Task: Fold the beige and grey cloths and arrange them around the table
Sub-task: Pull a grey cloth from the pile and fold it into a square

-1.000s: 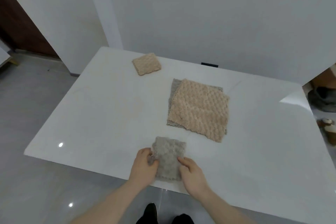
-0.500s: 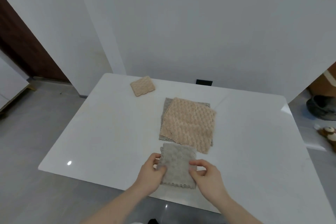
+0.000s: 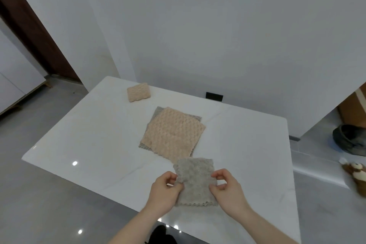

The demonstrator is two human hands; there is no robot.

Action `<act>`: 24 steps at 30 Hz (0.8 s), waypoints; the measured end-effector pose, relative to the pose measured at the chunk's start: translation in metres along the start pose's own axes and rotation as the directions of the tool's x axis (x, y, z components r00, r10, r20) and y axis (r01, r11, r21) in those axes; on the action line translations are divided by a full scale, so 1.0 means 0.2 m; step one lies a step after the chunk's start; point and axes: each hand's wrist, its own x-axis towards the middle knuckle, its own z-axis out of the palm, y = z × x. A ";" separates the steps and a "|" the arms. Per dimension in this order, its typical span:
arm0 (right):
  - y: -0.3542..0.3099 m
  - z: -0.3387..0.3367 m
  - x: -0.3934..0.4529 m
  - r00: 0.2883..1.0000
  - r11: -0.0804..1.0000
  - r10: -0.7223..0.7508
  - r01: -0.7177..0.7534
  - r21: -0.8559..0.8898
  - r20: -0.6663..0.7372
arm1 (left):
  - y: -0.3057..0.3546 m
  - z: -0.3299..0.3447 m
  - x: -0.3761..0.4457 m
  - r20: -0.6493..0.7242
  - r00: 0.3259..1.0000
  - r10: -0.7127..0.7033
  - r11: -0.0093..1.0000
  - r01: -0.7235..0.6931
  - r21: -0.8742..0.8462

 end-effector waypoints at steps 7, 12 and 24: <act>-0.02 -0.13 0.04 0.997 0.999 -0.034 0.034 0.008 0.067 | 0.03 0.04 -0.01 -0.032 0.999 -0.004 0.996 0.007 0.087; 0.02 -0.18 0.03 0.999 0.999 -0.029 0.028 0.019 0.035 | 0.04 0.10 0.06 0.008 1.000 0.021 0.988 -0.022 0.156; 0.22 -0.57 0.10 0.999 0.996 -0.041 0.039 -0.077 -0.020 | 0.17 0.53 0.07 0.074 0.997 0.017 0.980 -0.031 0.198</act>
